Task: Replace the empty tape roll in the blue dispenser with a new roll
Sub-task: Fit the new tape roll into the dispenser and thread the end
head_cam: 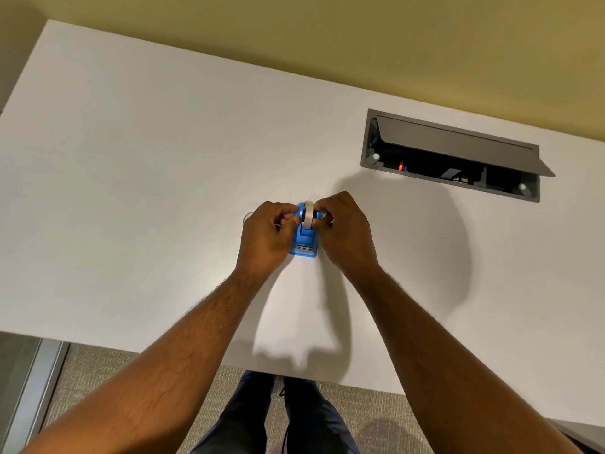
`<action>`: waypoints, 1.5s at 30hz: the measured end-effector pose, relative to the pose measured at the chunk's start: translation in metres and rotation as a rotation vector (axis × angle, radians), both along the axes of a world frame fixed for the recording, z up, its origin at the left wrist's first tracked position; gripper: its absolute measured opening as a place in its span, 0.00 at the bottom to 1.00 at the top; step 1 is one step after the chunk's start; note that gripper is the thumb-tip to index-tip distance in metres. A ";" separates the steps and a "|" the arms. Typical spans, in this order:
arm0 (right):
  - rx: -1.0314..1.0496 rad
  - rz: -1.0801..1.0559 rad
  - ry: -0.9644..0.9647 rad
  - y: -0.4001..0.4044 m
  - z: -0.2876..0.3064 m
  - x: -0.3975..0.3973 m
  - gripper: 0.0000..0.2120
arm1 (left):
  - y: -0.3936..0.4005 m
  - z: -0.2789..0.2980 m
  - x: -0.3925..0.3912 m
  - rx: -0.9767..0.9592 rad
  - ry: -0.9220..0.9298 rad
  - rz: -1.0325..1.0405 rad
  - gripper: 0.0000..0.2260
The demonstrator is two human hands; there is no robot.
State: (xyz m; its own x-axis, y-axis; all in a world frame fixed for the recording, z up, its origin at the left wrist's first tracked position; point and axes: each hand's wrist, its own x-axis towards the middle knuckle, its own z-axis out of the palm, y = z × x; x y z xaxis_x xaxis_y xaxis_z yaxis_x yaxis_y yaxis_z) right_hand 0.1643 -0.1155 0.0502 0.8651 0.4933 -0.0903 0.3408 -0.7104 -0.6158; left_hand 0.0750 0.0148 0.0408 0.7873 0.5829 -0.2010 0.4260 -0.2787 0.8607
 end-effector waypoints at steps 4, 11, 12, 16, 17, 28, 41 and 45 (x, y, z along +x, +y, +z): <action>-0.017 0.034 -0.023 0.000 0.000 0.001 0.04 | 0.001 0.001 0.006 0.009 0.013 0.027 0.05; -0.003 0.020 -0.017 0.000 -0.002 -0.001 0.04 | 0.003 0.000 0.008 0.024 0.017 0.011 0.05; 0.000 0.015 -0.012 -0.001 -0.003 -0.002 0.05 | 0.003 0.000 0.008 0.019 0.019 0.012 0.05; 0.034 0.010 0.011 -0.004 -0.004 -0.005 0.07 | 0.003 0.000 0.007 -0.015 0.021 0.026 0.04; 0.043 0.006 0.017 -0.005 -0.004 -0.006 0.08 | 0.002 0.000 0.006 -0.016 0.016 0.026 0.04; 0.086 -0.034 -0.027 -0.005 -0.005 -0.011 0.05 | -0.002 -0.002 0.006 0.050 -0.013 -0.012 0.07; 0.139 -0.107 -0.028 -0.001 -0.003 -0.016 0.04 | 0.000 -0.006 0.006 0.114 -0.088 -0.071 0.05; 0.209 -0.150 0.048 -0.006 -0.004 -0.016 0.06 | -0.002 -0.006 0.005 0.116 -0.071 -0.071 0.06</action>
